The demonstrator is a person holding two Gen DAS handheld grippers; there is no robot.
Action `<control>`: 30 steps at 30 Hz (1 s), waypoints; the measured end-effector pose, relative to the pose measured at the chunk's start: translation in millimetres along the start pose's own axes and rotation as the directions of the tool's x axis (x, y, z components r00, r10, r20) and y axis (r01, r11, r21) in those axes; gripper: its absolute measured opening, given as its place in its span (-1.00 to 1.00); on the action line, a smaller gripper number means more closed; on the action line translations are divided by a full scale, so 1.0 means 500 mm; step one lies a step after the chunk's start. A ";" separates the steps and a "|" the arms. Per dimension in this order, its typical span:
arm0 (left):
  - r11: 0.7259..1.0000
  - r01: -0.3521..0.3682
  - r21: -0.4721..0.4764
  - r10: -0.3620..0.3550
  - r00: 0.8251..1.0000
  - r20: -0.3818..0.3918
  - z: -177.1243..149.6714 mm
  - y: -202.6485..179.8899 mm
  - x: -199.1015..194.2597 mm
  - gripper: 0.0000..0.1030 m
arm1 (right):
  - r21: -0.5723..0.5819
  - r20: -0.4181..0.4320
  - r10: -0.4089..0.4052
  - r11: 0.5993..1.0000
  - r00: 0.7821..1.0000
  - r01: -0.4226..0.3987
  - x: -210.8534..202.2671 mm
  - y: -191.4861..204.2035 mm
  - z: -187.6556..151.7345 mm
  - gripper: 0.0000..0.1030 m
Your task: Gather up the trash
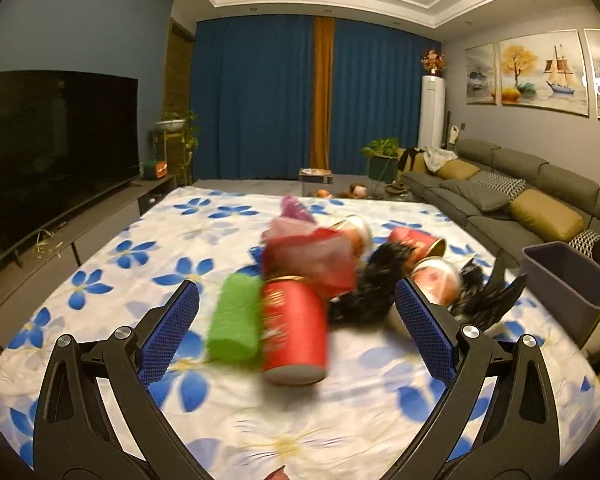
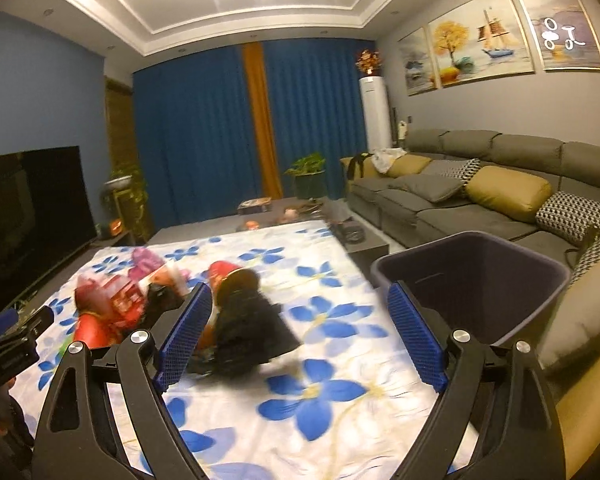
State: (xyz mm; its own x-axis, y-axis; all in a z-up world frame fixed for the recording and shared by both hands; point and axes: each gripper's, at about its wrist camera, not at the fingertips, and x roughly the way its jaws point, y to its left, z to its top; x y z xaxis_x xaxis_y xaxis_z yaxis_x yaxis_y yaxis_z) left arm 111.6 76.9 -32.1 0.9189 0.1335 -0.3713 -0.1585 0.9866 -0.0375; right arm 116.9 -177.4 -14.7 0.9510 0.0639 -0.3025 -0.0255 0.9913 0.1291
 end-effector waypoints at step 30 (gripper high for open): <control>0.992 0.094 -0.085 -0.116 0.942 -0.316 -0.064 0.033 0.190 -0.01 | -0.057 -0.052 0.102 0.993 0.993 -0.105 0.066 0.113 -0.013 0.68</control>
State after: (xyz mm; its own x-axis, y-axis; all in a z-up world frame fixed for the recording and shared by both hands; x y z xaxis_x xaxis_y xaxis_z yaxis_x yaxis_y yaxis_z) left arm 184.7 103.0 -97.8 0.7693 -0.0181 -0.6386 -0.1019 0.9833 -0.1506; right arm 144.9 -118.8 -23.7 0.9263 0.1704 -0.3361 -0.1424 0.9841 0.1063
